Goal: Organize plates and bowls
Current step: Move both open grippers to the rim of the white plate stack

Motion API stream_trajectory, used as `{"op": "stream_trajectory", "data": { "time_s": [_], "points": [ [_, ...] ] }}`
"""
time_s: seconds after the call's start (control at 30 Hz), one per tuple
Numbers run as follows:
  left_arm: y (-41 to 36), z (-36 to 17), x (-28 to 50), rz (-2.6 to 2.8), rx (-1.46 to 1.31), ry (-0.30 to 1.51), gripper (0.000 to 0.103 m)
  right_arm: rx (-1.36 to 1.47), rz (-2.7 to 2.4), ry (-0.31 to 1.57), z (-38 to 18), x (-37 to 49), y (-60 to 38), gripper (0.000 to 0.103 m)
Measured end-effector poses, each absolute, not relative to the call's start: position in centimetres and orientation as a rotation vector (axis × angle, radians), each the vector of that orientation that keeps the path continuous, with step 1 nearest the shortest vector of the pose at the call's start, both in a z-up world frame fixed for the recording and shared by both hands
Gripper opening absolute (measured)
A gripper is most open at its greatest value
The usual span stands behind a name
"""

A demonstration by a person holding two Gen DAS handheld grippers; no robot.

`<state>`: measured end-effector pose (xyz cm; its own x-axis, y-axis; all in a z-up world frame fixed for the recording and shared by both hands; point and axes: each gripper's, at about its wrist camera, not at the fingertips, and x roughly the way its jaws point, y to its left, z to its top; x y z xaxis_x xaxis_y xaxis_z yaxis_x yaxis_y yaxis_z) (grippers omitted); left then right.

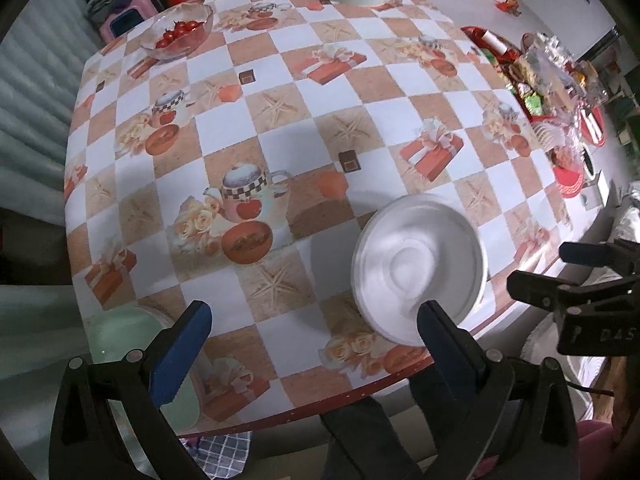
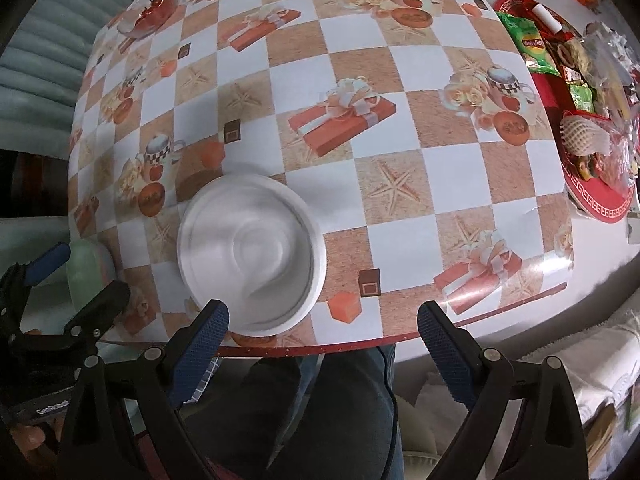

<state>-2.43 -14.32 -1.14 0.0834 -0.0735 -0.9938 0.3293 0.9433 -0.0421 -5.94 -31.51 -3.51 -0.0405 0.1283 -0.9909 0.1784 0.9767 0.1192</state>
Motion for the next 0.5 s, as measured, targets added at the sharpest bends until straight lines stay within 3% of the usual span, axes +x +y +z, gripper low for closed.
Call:
{"op": "stream_trajectory", "data": {
  "time_s": [0.5],
  "points": [
    [-15.4, -1.9, -2.8, -0.331, 0.284, 1.492, 0.103, 0.309, -0.062, 1.636, -4.5, -7.1, -32.0, 0.096]
  ]
}}
